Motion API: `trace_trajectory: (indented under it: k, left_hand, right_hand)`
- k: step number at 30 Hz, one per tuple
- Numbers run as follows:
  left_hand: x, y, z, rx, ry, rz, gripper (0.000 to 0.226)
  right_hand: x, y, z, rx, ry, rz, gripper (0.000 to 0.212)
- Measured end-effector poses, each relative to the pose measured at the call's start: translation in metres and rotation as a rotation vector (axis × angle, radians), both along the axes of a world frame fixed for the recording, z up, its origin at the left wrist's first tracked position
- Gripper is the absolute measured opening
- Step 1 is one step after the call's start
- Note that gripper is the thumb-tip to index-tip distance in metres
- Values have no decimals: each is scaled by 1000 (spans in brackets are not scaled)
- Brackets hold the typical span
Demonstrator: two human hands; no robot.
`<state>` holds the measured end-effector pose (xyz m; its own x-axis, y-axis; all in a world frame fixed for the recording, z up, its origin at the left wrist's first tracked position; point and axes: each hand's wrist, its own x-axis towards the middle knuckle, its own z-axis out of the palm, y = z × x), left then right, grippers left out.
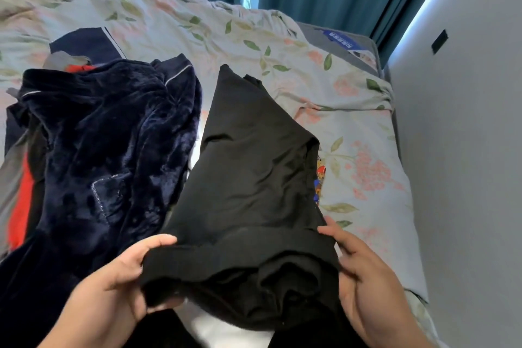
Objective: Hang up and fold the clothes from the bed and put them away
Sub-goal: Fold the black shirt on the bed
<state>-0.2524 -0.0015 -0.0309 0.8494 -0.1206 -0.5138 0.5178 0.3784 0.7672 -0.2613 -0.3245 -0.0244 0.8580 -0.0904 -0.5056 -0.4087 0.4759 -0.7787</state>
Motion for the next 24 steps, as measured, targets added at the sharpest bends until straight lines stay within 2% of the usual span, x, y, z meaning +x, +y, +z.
trace_trajectory:
  k: [1,2,3,4,6,7,9,10,11,14,15,18,20,22,24]
  left_hand:
    - [8,2,3,-45,-4,-5,64]
    - [14,3,3,-25,-34,-26,67]
    - [19,2,6,38,-85,-68,62]
    - [23,1,8,129,-138,-116,53]
    - [35,-1,3,432,-215,-156,36]
    - [40,-2,-1,629,-250,-178,29]
    - [51,-6,-5,974,-359,-235,23]
    - [54,-8,-7,1034,-398,-214,21]
    - [56,-9,-10,1015,-414,-180,20]
    - [63,-14,-11,541,-262,-102,6]
    - [65,-15,-10,453,-207,-99,10]
    - [70,-18,-6,410,-102,-125,21]
    - [68,-15,-3,306,14,-218,26]
    - [60,-13,-2,203,121,-385,28]
    - [49,-6,-6,266,132,-551,25]
  right_hand:
    - [9,-1,3,72,-4,23,54]
    - [16,-1,8,43,-46,93,53]
    - [23,-2,10,-102,-131,192,44]
    - [29,-1,10,-330,-219,294,44]
    - [40,-1,5,-815,-359,426,54]
    - [47,1,4,-1007,-438,421,49]
    - [59,4,-2,-1197,-608,404,28]
    - [62,6,-4,-1189,-658,407,18]
    - [66,8,-2,-1078,-626,433,15]
    - [70,7,1,-618,-252,531,16]
    - [72,4,-1,-606,-178,530,22]
    - [73,-1,4,-551,-9,484,49]
    - [72,-5,7,-407,151,476,50]
    - [66,-8,17,-268,295,557,46]
    - [49,-12,23,-291,344,712,59]
